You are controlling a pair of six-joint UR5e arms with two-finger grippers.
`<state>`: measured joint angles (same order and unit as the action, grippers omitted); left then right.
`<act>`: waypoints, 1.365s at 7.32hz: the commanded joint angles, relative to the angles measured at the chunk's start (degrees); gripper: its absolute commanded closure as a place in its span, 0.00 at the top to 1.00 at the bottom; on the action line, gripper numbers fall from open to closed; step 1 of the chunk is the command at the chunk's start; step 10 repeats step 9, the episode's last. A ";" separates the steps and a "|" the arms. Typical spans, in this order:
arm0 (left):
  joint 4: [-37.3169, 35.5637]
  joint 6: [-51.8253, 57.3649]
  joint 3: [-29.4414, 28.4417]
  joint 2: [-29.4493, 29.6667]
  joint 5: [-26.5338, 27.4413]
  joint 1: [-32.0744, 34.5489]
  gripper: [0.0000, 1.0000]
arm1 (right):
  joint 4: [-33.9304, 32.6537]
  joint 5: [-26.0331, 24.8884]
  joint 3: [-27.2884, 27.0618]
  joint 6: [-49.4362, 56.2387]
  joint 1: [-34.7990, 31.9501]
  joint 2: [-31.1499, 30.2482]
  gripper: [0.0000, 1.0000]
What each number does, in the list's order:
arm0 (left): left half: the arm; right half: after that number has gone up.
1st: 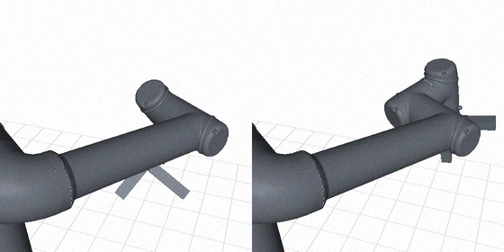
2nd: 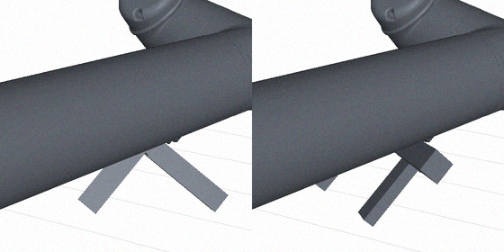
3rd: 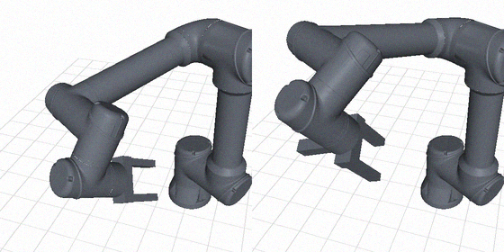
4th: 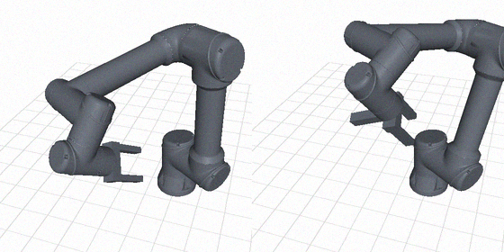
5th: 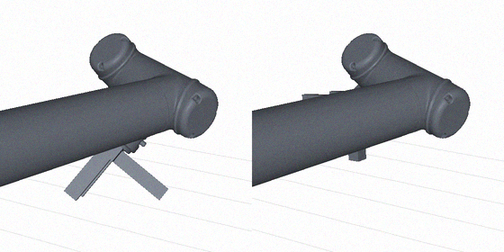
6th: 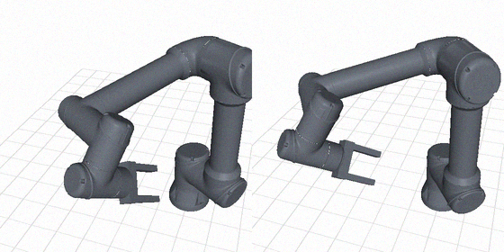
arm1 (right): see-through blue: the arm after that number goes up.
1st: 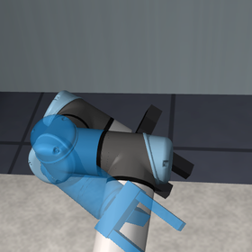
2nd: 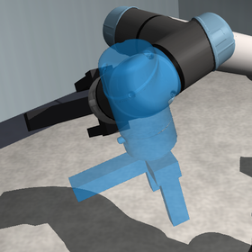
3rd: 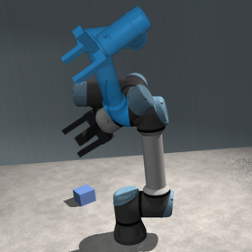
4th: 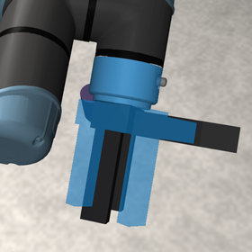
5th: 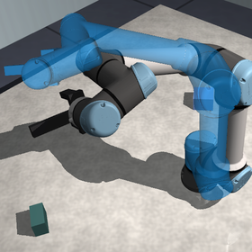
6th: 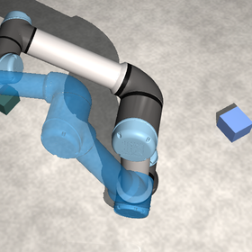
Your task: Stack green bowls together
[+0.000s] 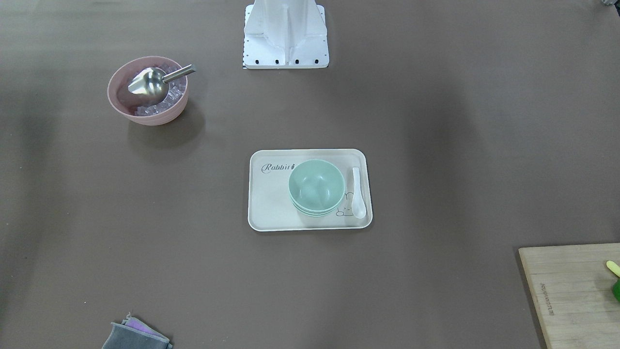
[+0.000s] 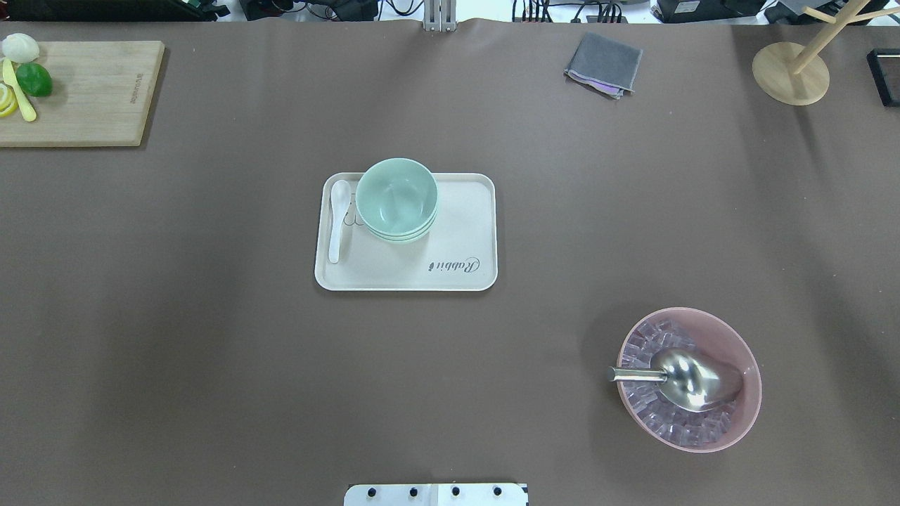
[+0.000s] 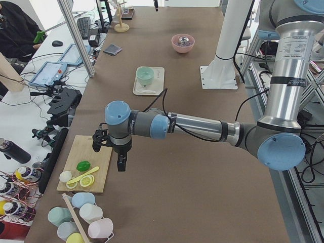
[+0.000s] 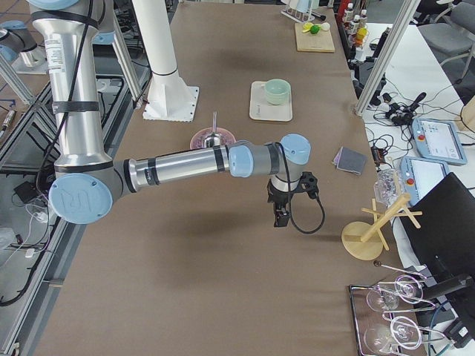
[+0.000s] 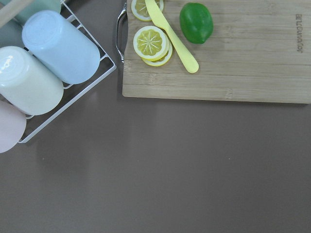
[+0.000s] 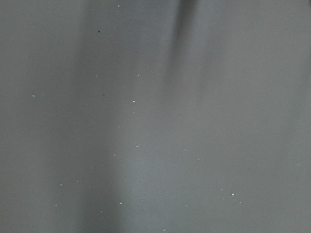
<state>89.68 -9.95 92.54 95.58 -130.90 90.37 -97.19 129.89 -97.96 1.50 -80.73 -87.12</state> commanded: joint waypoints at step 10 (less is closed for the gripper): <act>-0.30 -0.16 -1.23 -0.22 0.03 0.25 0.98 | 0.42 3.88 1.01 -0.27 -7.69 -2.79 1.00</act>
